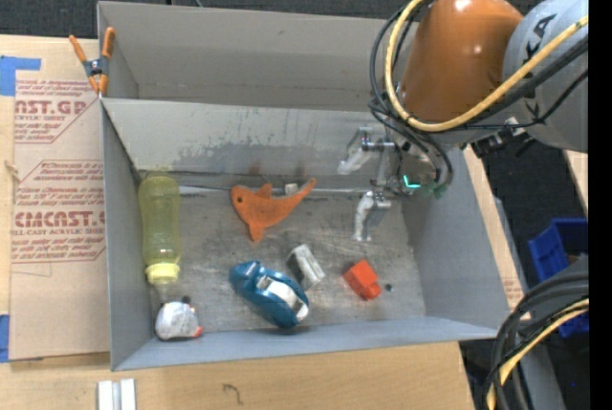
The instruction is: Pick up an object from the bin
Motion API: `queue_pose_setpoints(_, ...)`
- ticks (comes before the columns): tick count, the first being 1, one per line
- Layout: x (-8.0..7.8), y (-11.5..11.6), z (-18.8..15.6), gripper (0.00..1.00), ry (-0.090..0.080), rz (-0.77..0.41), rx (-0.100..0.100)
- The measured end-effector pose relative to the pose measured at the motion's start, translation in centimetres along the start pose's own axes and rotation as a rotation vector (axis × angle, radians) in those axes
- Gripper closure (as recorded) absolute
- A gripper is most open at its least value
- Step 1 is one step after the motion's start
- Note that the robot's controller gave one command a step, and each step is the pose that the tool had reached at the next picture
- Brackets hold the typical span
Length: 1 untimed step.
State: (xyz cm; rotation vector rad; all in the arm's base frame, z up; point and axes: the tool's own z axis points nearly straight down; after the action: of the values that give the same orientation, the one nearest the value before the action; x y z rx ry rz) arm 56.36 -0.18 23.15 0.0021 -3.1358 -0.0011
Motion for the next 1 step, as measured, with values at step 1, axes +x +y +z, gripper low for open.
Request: queue_pose_setpoints(1,-0.15,0.00,-0.44,0.00,-0.008,0.000,0.000)
